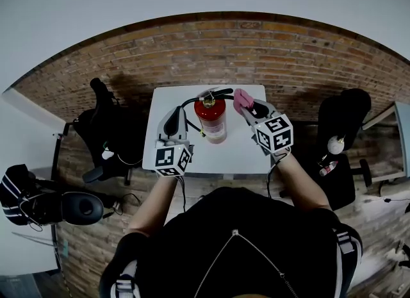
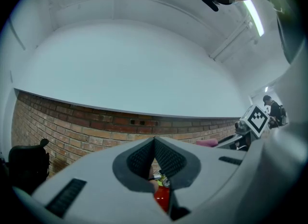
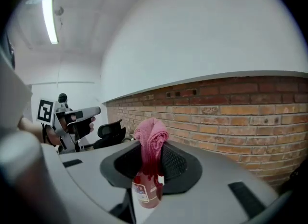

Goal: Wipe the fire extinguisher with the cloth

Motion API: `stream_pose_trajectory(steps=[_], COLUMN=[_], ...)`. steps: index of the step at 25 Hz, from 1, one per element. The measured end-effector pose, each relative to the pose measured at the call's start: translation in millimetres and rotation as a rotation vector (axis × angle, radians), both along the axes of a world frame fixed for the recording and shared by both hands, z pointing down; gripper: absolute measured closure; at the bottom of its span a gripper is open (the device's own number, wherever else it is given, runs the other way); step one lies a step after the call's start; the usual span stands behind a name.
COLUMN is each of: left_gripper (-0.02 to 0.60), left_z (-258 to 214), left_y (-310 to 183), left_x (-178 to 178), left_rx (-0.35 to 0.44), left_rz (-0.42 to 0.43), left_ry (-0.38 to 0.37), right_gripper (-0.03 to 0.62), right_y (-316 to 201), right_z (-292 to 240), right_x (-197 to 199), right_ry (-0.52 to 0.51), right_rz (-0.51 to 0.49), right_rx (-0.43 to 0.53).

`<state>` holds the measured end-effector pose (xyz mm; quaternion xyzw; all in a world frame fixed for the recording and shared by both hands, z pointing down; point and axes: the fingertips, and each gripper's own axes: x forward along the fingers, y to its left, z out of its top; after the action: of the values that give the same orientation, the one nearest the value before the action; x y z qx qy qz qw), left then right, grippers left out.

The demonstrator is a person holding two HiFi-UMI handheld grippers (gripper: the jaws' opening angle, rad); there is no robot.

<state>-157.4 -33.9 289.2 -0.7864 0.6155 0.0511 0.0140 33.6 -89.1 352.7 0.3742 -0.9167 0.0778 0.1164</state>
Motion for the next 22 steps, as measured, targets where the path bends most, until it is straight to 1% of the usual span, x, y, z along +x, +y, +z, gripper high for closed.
stream_pose_trajectory(steps=[4, 11, 15, 18, 22], left_gripper=[0.571, 0.571, 0.571, 0.571, 0.571], left_z=[-7.7, -13.3, -10.8, -6.0, 0.3], left_y=[5.1, 8.9, 11.7, 12.6, 16.1], left_x=[6.5, 11.2, 2.1, -8.4, -12.1], left_rx=[0.012, 0.032, 0.033, 0.024, 0.018], left_rz=[0.01, 0.032, 0.018, 0.0, 0.005], left_ry=[-0.013, -0.03, -0.014, 0.006, 0.013], right_gripper=[0.487, 0.487, 0.487, 0.487, 0.487], right_y=[4.7, 9.1, 10.7, 11.0, 15.7], right_z=[-8.1, -3.7, -4.0, -4.2, -2.4], right_x=[8.6, 3.4, 2.7, 1.3, -3.2], right_ry=[-0.017, -0.017, -0.018, -0.039, -0.05], right_rz=[0.016, 0.019, 0.028, 0.041, 0.051], right_rx=[0.014, 0.018, 0.024, 0.025, 0.029])
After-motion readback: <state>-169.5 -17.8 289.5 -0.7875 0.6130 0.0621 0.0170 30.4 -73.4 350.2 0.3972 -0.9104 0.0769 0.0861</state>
